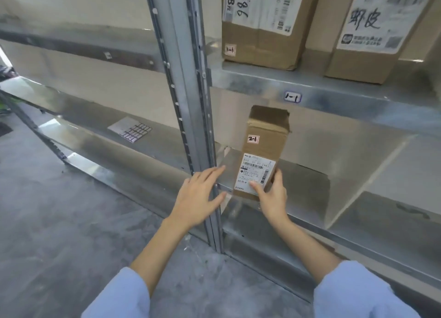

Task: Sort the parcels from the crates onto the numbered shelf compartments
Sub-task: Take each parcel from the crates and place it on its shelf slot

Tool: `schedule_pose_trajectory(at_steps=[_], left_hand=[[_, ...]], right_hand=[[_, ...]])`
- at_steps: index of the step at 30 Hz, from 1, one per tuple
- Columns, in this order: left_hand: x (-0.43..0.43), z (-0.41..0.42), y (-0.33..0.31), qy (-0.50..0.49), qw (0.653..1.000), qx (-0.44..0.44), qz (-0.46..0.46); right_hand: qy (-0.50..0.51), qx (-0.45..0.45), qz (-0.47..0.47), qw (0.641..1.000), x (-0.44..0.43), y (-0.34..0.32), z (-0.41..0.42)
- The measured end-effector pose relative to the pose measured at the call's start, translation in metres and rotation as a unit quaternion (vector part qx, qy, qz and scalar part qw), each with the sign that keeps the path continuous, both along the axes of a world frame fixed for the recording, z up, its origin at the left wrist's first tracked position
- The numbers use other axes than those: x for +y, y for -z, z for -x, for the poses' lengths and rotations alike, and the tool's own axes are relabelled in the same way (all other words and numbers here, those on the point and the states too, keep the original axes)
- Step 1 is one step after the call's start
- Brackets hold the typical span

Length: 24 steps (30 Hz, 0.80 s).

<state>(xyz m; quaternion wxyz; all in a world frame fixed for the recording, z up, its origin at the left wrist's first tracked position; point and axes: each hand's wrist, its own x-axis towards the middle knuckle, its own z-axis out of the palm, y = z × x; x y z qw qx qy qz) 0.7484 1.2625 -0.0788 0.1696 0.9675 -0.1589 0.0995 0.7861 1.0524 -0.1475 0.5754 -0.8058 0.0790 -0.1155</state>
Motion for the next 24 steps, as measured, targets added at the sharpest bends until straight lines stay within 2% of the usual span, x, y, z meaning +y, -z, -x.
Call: schedule_pose_trajectory(at_steps=[4,9,16,20,24], left_hand=[[0.008,-0.018,0.018,0.004,0.998,-0.019,-0.053],[0.009,-0.033,0.037,0.021,0.998,-0.017,-0.062],[0.011,-0.048,0.049,0.04,0.998,-0.007,-0.054],[0.01,-0.055,0.047,0.042,0.997,-0.005,-0.063],[0.01,-0.056,0.048,0.038,0.997,0.011,-0.072]], right_hand=[[0.045,-0.003,0.014,0.999,0.014,0.022,-0.033],[0.076,-0.006,0.052,0.996,0.025,0.044,-0.07],[0.045,-0.016,-0.025,0.999,0.037,0.066,-0.098],[0.038,-0.038,-0.001,0.999,0.038,0.071,-0.109],[0.03,-0.021,0.011,0.999,0.036,0.07,-0.108]])
